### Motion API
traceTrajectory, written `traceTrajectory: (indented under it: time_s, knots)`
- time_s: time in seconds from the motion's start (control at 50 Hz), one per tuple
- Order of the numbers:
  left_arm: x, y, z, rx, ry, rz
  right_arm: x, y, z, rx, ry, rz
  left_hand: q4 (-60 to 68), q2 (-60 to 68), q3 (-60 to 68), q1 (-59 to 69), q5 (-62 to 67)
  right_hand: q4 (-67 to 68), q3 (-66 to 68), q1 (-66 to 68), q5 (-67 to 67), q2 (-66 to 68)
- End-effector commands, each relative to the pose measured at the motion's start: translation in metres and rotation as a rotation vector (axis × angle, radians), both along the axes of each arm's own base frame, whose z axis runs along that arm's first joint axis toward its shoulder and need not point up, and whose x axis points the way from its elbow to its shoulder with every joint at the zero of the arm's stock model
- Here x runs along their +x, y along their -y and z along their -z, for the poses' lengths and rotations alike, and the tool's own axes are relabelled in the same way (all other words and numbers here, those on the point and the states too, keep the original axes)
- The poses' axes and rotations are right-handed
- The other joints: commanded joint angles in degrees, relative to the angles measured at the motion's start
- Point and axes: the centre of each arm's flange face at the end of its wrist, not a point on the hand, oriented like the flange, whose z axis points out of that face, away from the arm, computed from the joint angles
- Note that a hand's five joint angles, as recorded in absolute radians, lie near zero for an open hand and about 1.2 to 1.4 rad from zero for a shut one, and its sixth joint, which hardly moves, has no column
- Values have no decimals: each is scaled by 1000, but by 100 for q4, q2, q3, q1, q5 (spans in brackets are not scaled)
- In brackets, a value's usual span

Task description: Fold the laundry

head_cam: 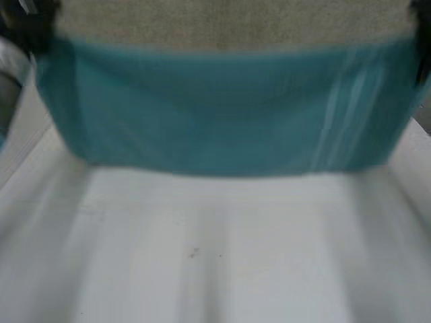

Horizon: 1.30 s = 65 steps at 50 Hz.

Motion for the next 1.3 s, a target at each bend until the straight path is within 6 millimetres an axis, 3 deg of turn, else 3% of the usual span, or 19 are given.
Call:
traceTrajectory:
  time_s: [0.02,0.08,0.3,0.38,0.4,0.42,0.52,0.62,0.66,0.74,0.8,0.88,0.94,1.02,1.08,1.1,1.16,1.22,1.3]
  knots:
    - [11,-21,-92,-327,-232,79,-9,-44,-77,-269,155,-74,1142,1122,1159,1511,1472,1164,1199,2402,1346,1249]
    - [10,-20,-72,-262,-227,88,-6,-45,-56,-204,136,-102,1142,1122,1159,1511,1472,1164,1199,2402,1346,1249]
    - [9,-27,56,111,-192,89,-1,-49,42,101,103,-144,1142,1122,1159,1511,1472,1164,1199,2402,1346,1249]
    - [13,-31,99,211,-188,72,-1,-45,83,207,98,-139,1142,1122,1159,1511,1472,1164,1199,2402,1346,1249]
    - [15,-31,110,236,-186,69,-1,-42,104,252,92,-136,1142,1122,1159,1511,1472,1164,1199,2402,1346,1249]
    - [15,-33,133,286,-180,72,-1,-41,113,270,89,-133,1142,1122,1159,1511,1472,1164,1199,2402,1346,1249]
    - [12,-45,182,413,-160,94,-6,-41,162,395,46,-111,1142,1122,1159,1511,1472,1164,1199,2402,1346,1249]
    - [15,-61,199,490,-157,79,-15,-54,186,516,-50,-90,1142,1122,1159,1511,1472,1164,1199,2402,1346,1249]
    - [16,-76,201,537,-147,74,-16,-64,186,559,-94,-92,1142,1122,1159,1511,1472,1164,1199,2402,1346,1249]
    - [29,-108,176,600,-133,32,-30,-98,164,686,-235,-92,1142,1122,1159,1511,1472,1164,1199,2402,1346,1249]
    - [45,-136,162,704,-86,-35,-53,-121,155,810,-355,-74,1142,1122,1159,1511,1472,1164,1199,2402,1346,1249]
    - [51,-177,150,841,50,-37,-67,-134,145,843,-451,-95,1142,1122,1159,1511,1472,1164,1199,2402,1346,1249]
    - [48,-188,143,841,121,13,-66,-134,140,809,-457,-123,1142,1122,1159,1511,1472,1164,1199,2402,1346,1249]
    - [43,-183,139,774,154,77,-65,-125,135,756,-408,-123,1142,1122,1159,1511,1472,1164,1199,2402,1346,1249]
    - [43,-162,142,714,144,89,-65,-110,141,723,-347,-110,1142,1122,1159,1511,1472,1164,1199,2402,1346,1249]
    - [42,-155,145,706,138,91,-67,-94,147,703,-303,-89,1142,1122,1159,1511,1472,1164,1199,2402,1346,1249]
    - [29,-129,159,689,123,141,-70,-71,159,673,-244,-60,1142,1122,1159,1511,1472,1164,1199,2402,1346,1249]
    - [7,-108,167,659,122,197,-57,-52,173,636,-194,-71,1142,1122,1159,1511,1472,1164,1199,2402,1346,1249]
    - [3,-69,184,636,116,160,-41,-27,187,572,-190,-46,1142,1122,1159,1511,1472,1164,1199,2402,1346,1249]
